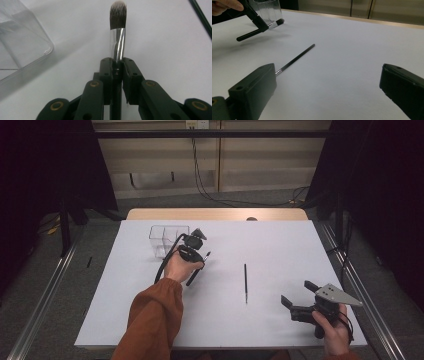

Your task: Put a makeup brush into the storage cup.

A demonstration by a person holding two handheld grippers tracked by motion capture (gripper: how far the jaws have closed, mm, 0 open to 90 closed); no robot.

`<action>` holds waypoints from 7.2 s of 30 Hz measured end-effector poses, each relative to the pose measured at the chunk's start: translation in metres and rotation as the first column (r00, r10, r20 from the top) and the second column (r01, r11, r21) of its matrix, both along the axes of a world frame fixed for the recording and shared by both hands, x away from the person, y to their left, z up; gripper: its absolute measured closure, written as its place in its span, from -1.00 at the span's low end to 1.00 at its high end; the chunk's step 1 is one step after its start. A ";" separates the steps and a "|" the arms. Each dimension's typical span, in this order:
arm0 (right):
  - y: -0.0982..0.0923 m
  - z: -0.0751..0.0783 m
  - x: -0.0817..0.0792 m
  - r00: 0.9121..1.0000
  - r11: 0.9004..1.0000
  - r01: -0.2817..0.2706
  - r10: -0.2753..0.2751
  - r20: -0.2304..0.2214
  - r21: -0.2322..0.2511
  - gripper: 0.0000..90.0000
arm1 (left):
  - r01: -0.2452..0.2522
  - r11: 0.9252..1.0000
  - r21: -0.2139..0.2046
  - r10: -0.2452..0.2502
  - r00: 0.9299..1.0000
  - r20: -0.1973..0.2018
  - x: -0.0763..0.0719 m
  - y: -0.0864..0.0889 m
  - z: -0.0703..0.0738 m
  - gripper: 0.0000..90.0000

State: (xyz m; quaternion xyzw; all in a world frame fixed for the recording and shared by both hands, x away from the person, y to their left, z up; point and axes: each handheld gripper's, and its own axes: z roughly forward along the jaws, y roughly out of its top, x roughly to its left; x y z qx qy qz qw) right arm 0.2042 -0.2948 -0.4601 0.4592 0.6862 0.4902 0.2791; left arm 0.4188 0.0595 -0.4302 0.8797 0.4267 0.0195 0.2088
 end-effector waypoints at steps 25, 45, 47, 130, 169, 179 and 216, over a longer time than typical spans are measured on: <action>0.001 0.000 0.000 1.000 1.000 -0.006 0.006 0.004 0.004 -1.00 | 0.063 0.969 -0.238 -0.018 0.982 0.189 -0.027 0.019 0.017 0.76; 0.002 0.001 0.001 1.000 1.000 -0.017 0.017 0.012 0.002 -1.00 | 0.074 0.927 -0.369 0.047 0.951 0.307 -0.036 0.039 0.023 0.76; 0.002 0.001 0.001 1.000 1.000 -0.017 0.017 0.012 0.002 -1.00 | 0.070 0.923 -0.377 0.059 0.946 0.320 -0.037 0.041 0.024 0.76; 0.003 0.003 0.000 0.999 0.999 -0.027 0.025 0.043 0.034 -1.00 | 0.091 0.830 -0.551 0.288 0.776 0.561 0.001 0.096 0.072 0.76; 0.004 0.002 0.000 0.999 0.999 -0.039 0.038 0.025 0.026 -1.00 | 0.086 0.841 -0.534 0.299 0.749 0.591 0.030 0.086 0.044 0.76; 0.004 0.002 0.000 0.999 0.999 -0.037 0.036 0.026 0.024 -1.00 | 0.077 0.865 -0.496 0.276 0.752 0.599 0.031 0.082 0.035 0.75; 0.004 0.002 0.000 0.999 0.999 -0.038 0.037 0.023 0.022 -1.00 | 0.059 0.895 -0.443 0.230 0.789 0.569 0.029 0.083 0.006 0.75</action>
